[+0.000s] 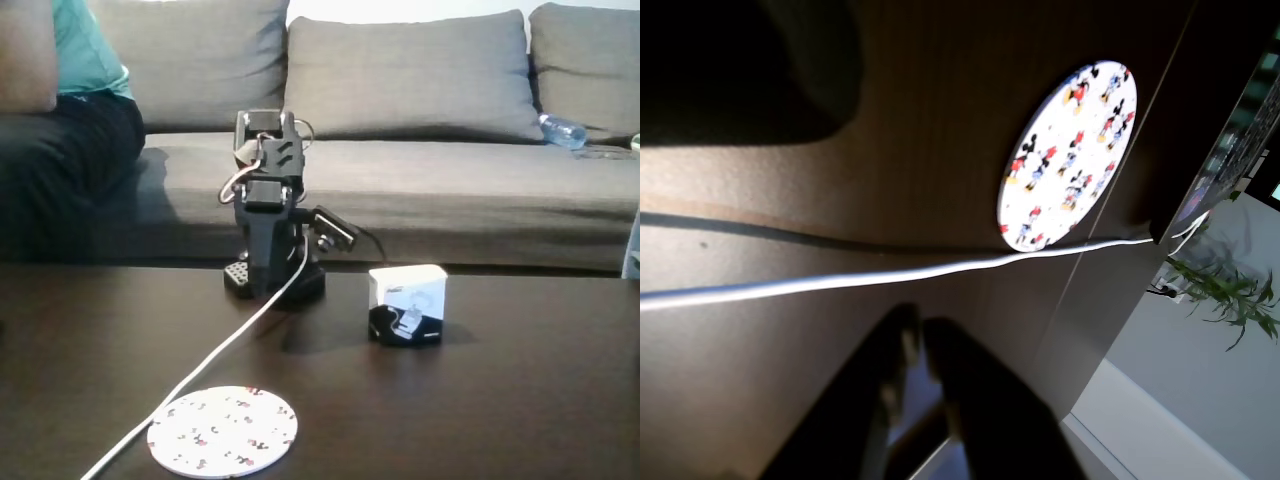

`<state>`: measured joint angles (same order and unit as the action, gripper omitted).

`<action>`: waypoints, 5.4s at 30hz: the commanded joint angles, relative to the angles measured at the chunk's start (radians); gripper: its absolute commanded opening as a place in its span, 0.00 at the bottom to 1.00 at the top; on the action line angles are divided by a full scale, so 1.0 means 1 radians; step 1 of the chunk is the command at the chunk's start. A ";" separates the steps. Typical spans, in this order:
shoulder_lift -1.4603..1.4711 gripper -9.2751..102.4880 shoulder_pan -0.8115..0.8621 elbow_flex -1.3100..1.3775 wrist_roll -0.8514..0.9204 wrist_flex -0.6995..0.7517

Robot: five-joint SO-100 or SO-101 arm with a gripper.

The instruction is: Grasp a servo box and put it on the zirlivani.

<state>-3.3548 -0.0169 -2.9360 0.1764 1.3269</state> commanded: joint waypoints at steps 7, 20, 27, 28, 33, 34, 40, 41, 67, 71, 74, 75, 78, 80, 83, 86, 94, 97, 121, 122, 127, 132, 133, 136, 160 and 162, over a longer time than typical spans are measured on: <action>0.002 0.08 -0.003 -0.034 0.000 0.038; 0.002 0.09 -0.005 -0.034 0.002 0.037; 0.002 0.09 -0.005 -0.034 0.002 0.037; 0.002 0.09 -0.005 -0.034 0.002 0.037; 0.002 0.09 0.011 -0.034 0.000 0.038; 0.002 0.09 0.011 -0.029 0.000 0.038; 0.015 0.13 -0.054 0.238 -0.008 0.109; 0.015 0.17 -0.075 0.281 -0.008 0.118; 1.101 0.22 -0.756 0.992 -0.298 0.337; 1.111 0.22 -0.758 0.996 -0.313 0.337; 1.100 0.24 -0.778 0.997 -0.333 0.339; 1.100 0.28 -0.779 0.999 -0.313 0.345; 1.098 0.42 -0.781 1.003 -0.295 0.357; 1.106 0.47 -0.784 1.003 -0.299 0.354; 1.114 0.47 -0.784 1.003 -0.293 0.348; 1.115 0.48 -0.778 1.000 -0.301 0.344; 1.115 0.48 -0.784 0.997 -0.354 0.342; 1.115 0.48 -0.815 0.994 -0.420 0.341; 0.962 0.54 -0.956 0.735 -0.678 0.186; 0.960 0.55 -0.940 0.730 -0.676 0.170; 0.994 0.55 -0.891 0.692 -0.638 0.129; 1.048 0.55 -0.882 0.692 -0.637 0.126; 1.060 0.55 -0.882 0.692 -0.637 0.126; 1.098 0.55 -0.882 0.687 -0.635 0.098; 1.262 0.55 -0.893 0.686 -0.634 0.043; 1.262 0.55 -0.893 0.686 -0.632 0.043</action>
<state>-2.0893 -0.9066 -2.2550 -0.4648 1.3775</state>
